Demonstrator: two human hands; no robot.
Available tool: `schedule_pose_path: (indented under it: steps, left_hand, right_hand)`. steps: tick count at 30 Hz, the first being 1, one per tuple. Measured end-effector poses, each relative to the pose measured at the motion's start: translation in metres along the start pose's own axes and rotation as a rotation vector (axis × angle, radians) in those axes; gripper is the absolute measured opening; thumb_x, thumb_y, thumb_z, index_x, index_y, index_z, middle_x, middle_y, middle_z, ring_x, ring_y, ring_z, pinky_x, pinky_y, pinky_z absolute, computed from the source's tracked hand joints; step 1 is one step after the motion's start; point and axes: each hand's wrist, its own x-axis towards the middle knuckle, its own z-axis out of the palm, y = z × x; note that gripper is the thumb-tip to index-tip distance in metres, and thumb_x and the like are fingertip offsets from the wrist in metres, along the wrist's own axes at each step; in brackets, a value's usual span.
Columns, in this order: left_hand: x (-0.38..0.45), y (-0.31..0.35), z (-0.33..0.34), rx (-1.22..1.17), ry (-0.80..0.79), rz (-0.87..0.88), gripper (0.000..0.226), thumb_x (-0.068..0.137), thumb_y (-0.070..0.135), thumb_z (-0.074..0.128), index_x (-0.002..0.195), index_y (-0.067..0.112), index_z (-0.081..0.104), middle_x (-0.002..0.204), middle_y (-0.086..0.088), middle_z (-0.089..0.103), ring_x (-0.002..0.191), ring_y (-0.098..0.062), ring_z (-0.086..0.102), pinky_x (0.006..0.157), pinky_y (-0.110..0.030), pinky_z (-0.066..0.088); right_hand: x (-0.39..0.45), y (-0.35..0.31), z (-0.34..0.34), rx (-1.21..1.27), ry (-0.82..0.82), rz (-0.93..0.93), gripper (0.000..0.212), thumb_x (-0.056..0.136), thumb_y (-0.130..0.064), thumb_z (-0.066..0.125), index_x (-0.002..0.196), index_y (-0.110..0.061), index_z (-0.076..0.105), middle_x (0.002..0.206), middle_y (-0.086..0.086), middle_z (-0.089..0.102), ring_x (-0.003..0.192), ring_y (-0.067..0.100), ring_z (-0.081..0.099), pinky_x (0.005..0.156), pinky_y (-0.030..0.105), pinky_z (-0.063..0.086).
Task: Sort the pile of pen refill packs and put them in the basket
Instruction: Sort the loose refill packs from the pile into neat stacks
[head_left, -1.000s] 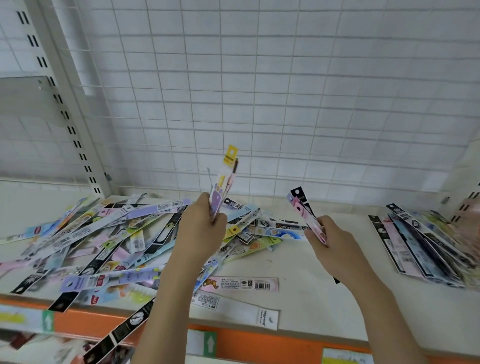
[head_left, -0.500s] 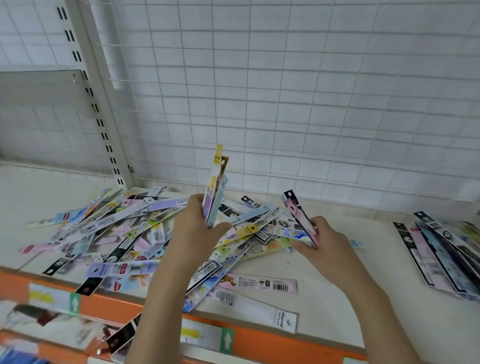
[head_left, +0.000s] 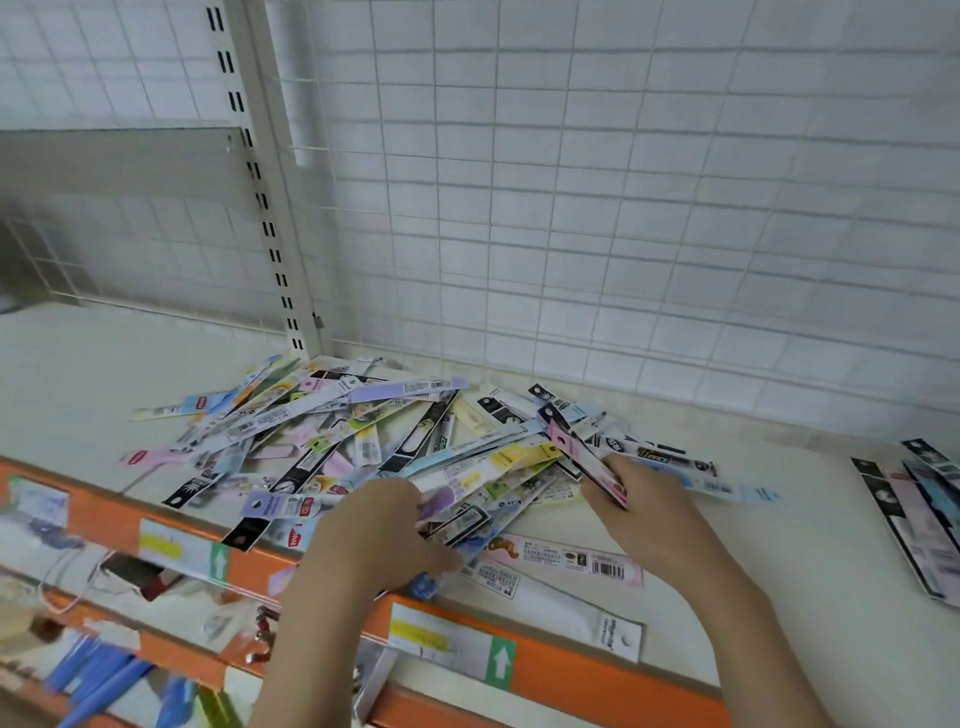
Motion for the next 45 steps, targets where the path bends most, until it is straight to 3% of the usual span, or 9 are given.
schedule_pose_path:
  steps: [8, 19, 23, 26, 28, 30, 34, 39, 45]
  left_hand:
    - [-0.001, 0.003, 0.003, -0.006, 0.121, 0.010, 0.043, 0.090, 0.040, 0.051, 0.057, 0.020, 0.031, 0.060, 0.002, 0.039, 0.072, -0.028, 0.053, 0.067, -0.032, 0.046]
    - [-0.006, 0.037, -0.014, -0.091, 0.459, 0.031, 0.042, 0.092, 0.041, 0.048, 0.057, 0.020, 0.037, 0.067, -0.003, 0.053, 0.065, -0.025, 0.052, 0.055, -0.027, 0.037]
    - [0.000, 0.038, -0.011, -0.165, 0.507, 0.102, 0.029, 0.092, 0.038, 0.047, 0.071, 0.019, 0.053, 0.073, -0.003, 0.066, 0.070, -0.027, 0.062, 0.060, -0.033, 0.050]
    - [0.000, 0.038, -0.011, -0.233, 0.561, 0.225, 0.037, 0.091, 0.016, 0.047, 0.056, 0.020, 0.035, 0.056, 0.001, 0.044, 0.055, -0.019, 0.044, 0.047, -0.026, 0.028]
    - [-0.002, 0.038, -0.012, -0.291, 0.548, 0.325, 0.046, 0.083, -0.003, 0.045, 0.052, 0.023, 0.022, 0.052, 0.005, 0.030, 0.048, -0.010, 0.027, 0.045, -0.022, 0.015]
    - [0.001, 0.034, -0.011, -0.334, 0.528, 0.368, 0.045, 0.077, -0.012, 0.043, 0.053, 0.021, 0.023, 0.053, 0.006, 0.028, 0.049, -0.011, 0.025, 0.046, -0.022, 0.016]
    - [0.005, 0.025, -0.007, -0.353, 0.448, 0.431, 0.038, 0.075, -0.017, 0.041, 0.065, 0.016, 0.055, 0.072, 0.011, 0.043, 0.063, -0.017, 0.039, 0.052, -0.023, 0.029]
    - [0.004, 0.022, -0.010, -0.400, 0.383, 0.419, 0.042, 0.075, -0.013, 0.041, 0.054, 0.021, 0.027, 0.064, 0.003, 0.034, 0.053, -0.012, 0.032, 0.048, -0.017, 0.026]
    - [0.004, 0.018, -0.011, -0.484, 0.402, 0.362, 0.019, 0.088, 0.005, 0.047, 0.069, 0.002, 0.050, 0.065, -0.006, 0.044, 0.053, -0.010, 0.038, 0.049, -0.021, 0.030]
  right_hand:
    - [-0.010, 0.002, -0.002, 0.001, -0.024, 0.000, 0.024, 0.093, -0.033, 0.052, 0.072, -0.022, 0.045, 0.058, -0.006, 0.047, 0.051, 0.010, 0.045, 0.053, 0.029, 0.037]
    - [-0.027, 0.011, -0.017, -0.012, -0.001, 0.078, 0.021, 0.094, -0.032, 0.050, 0.077, -0.020, 0.050, 0.062, -0.005, 0.050, 0.054, 0.011, 0.047, 0.049, 0.020, 0.031]
    - [-0.029, 0.015, -0.019, 0.001, 0.007, 0.099, 0.019, 0.094, -0.032, 0.050, 0.083, -0.017, 0.054, 0.061, -0.004, 0.050, 0.052, 0.013, 0.046, 0.049, 0.021, 0.031]
    - [-0.028, 0.015, -0.019, 0.009, 0.003, 0.104, 0.019, 0.094, -0.033, 0.050, 0.085, -0.017, 0.055, 0.062, -0.002, 0.052, 0.054, 0.014, 0.048, 0.052, 0.023, 0.033]
    - [-0.027, 0.015, -0.019, 0.013, -0.004, 0.101, 0.019, 0.094, -0.032, 0.049, 0.084, -0.017, 0.055, 0.063, -0.001, 0.053, 0.055, 0.014, 0.048, 0.052, 0.023, 0.033]
    - [-0.026, 0.013, -0.018, 0.023, -0.009, 0.094, 0.020, 0.095, -0.030, 0.049, 0.078, -0.020, 0.052, 0.061, -0.004, 0.051, 0.053, 0.012, 0.047, 0.050, 0.020, 0.031]
    - [-0.023, 0.011, -0.015, 0.018, -0.013, 0.071, 0.021, 0.094, -0.030, 0.050, 0.075, -0.021, 0.049, 0.063, -0.005, 0.050, 0.056, 0.011, 0.048, 0.053, 0.021, 0.034]
    - [-0.019, 0.010, -0.011, 0.017, -0.034, 0.047, 0.015, 0.094, -0.033, 0.050, 0.083, -0.024, 0.053, 0.069, -0.003, 0.055, 0.058, 0.009, 0.051, 0.054, 0.020, 0.037]
    - [-0.016, 0.007, -0.009, -0.007, -0.019, 0.035, 0.022, 0.093, -0.033, 0.050, 0.073, -0.028, 0.045, 0.067, -0.002, 0.054, 0.060, 0.012, 0.053, 0.057, 0.027, 0.042]
